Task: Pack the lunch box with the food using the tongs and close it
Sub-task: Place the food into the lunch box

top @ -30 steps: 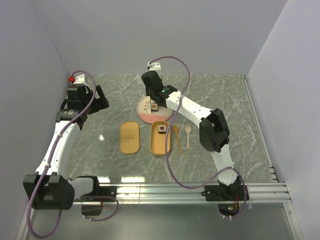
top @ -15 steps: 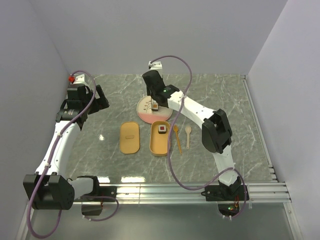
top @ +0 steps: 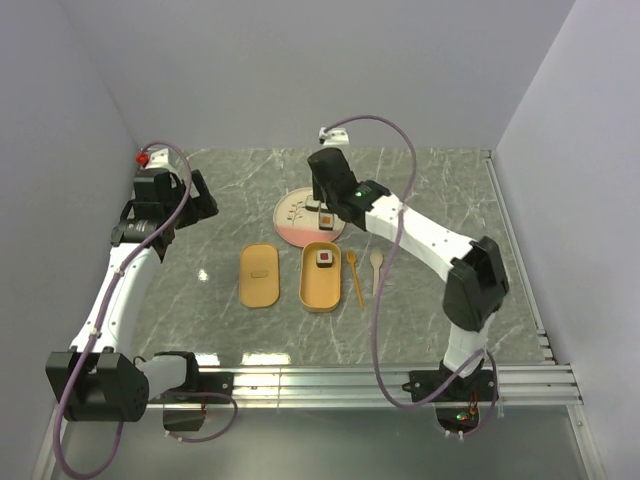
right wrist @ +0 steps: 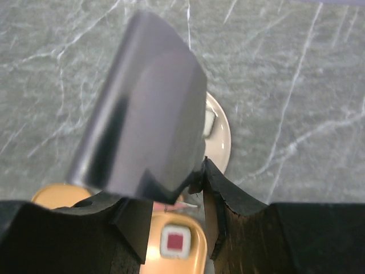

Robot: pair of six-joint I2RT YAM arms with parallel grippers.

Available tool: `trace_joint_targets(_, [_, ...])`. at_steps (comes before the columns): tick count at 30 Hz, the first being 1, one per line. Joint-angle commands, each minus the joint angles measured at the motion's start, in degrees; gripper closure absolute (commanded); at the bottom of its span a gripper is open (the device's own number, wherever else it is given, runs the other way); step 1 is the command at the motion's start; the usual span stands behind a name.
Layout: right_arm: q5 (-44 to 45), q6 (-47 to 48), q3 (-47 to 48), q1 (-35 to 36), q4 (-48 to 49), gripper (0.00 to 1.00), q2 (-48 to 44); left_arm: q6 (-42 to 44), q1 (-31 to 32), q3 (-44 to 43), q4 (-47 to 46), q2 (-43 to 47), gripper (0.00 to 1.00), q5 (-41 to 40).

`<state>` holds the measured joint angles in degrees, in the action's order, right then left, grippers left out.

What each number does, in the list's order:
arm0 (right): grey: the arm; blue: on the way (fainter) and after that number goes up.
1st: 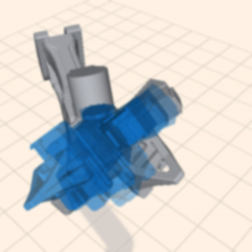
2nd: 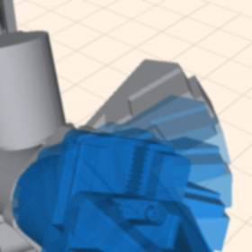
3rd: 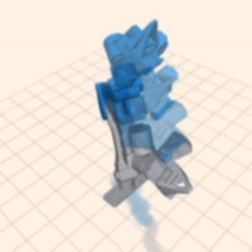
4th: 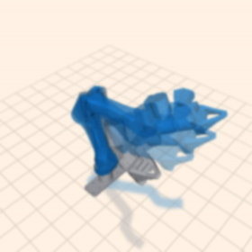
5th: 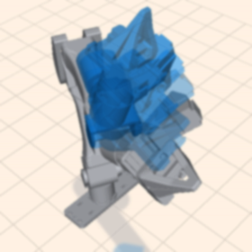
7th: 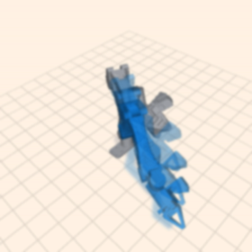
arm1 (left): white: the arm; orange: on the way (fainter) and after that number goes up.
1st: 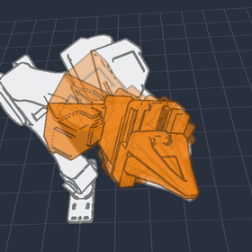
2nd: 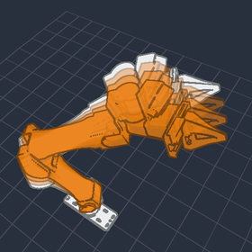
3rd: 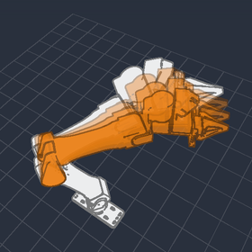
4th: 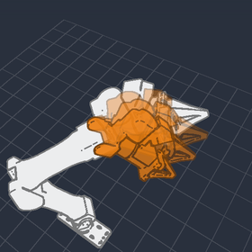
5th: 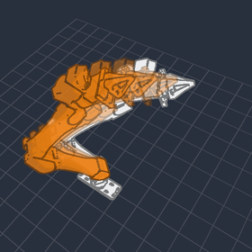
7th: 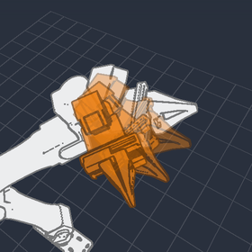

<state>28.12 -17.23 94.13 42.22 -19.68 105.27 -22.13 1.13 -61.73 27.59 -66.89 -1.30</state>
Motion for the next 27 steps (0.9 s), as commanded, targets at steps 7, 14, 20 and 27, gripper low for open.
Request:
trace_joint_targets(7, [2.82, -3.33, -12.55, 4.89, 0.35, 0.79, -16.67, -0.9, 0.19, 1.09, -2.02, 2.82, 0.01, 0.77])
trace_joint_targets(14, [3.35, -7.28, -17.3, 8.58, -1.5, 0.79, -21.95, -1.51, 0.19, 1.53, -2.28, 3.35, 0.0, 2.27])
trace_joint_targets(20, [2.47, -9.39, -19.15, 9.73, -2.38, 0.79, -21.43, -1.43, 0.19, 1.35, -1.93, 3.87, 0.01, 2.18])
trace_joint_targets(27, [1.06, -10.1, -19.24, 10.25, -2.73, 0.8, -19.06, -1.6, 0.28, 0.92, -1.67, 4.05, 0.0, 2.35])
